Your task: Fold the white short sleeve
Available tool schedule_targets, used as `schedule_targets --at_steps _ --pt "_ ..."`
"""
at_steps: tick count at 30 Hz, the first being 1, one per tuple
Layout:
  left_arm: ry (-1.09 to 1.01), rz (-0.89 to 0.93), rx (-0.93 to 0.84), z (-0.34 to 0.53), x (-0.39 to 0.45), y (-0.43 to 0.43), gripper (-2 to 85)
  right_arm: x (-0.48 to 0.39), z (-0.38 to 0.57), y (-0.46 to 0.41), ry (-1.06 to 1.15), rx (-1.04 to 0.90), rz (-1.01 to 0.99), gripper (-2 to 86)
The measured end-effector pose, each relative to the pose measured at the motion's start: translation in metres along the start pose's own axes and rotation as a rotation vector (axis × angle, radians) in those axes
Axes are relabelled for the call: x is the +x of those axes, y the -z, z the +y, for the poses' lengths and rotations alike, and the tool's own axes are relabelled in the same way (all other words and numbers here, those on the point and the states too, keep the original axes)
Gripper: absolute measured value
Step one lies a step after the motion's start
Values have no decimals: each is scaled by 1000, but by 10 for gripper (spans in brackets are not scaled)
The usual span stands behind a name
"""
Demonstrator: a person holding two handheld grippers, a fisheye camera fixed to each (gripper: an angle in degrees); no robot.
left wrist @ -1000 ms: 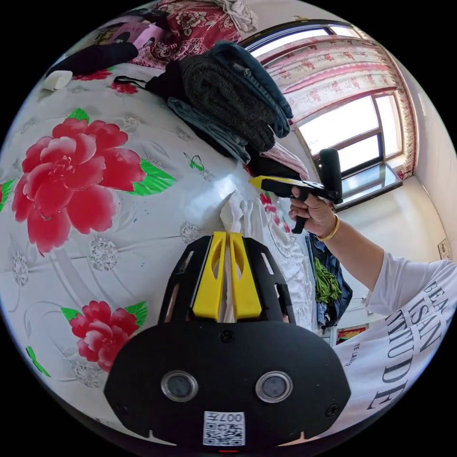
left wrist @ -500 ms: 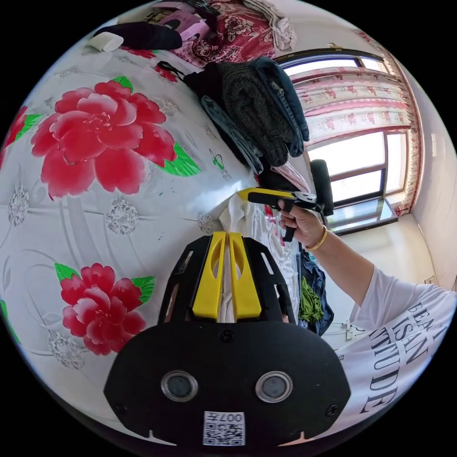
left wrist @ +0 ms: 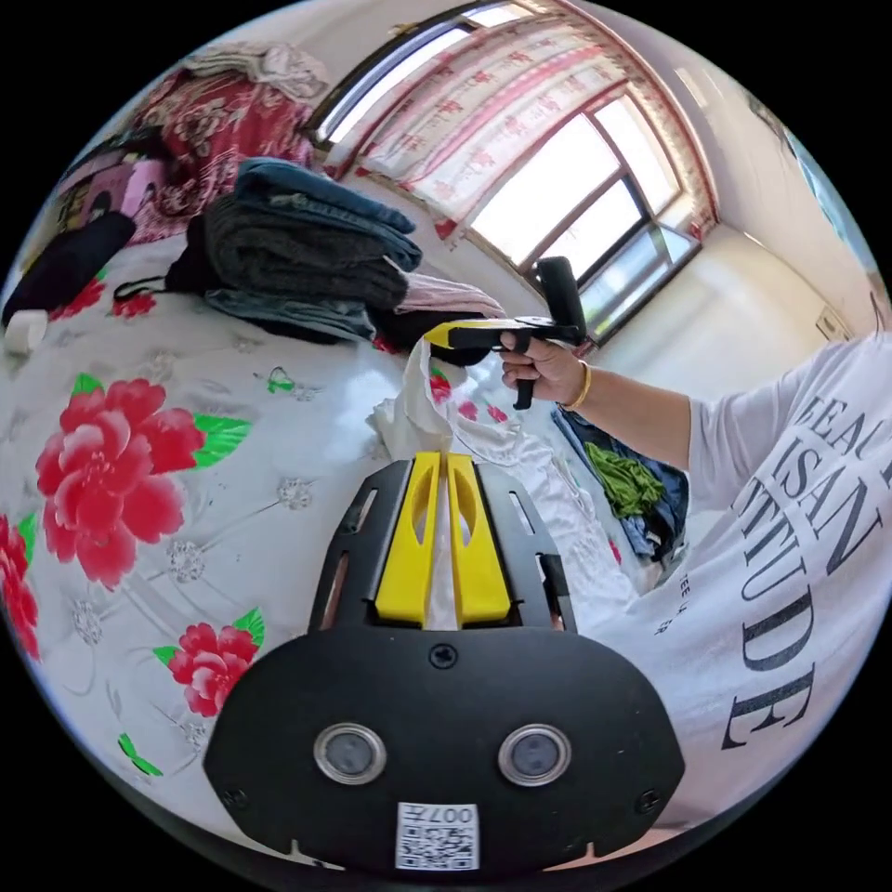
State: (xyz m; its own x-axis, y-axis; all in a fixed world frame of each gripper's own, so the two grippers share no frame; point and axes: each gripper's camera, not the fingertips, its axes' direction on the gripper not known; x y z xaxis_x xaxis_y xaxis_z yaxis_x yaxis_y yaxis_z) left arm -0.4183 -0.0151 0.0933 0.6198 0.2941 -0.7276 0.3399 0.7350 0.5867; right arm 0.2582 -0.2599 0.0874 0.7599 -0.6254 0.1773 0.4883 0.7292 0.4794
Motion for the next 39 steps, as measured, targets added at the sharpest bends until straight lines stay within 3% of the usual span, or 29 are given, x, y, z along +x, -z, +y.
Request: schedule_targets --at_steps 6,16,24,31,35,39 --pt "-208 87 -174 26 39 -68 -9 12 56 36 -109 -36 78 -3" --pt "-320 100 -481 87 47 -177 36 56 118 75 -436 -67 157 -1" --pt "-324 79 -489 108 39 -187 86 74 152 159 -726 200 119 18" --pt "-385 122 -445 60 34 -213 80 39 298 288 -1156 528 297 39" --pt "-439 224 -499 0 48 -290 86 14 385 330 -1408 679 392 48" --pt "-531 301 -586 -46 94 -396 93 10 400 339 -1436 731 372 53"
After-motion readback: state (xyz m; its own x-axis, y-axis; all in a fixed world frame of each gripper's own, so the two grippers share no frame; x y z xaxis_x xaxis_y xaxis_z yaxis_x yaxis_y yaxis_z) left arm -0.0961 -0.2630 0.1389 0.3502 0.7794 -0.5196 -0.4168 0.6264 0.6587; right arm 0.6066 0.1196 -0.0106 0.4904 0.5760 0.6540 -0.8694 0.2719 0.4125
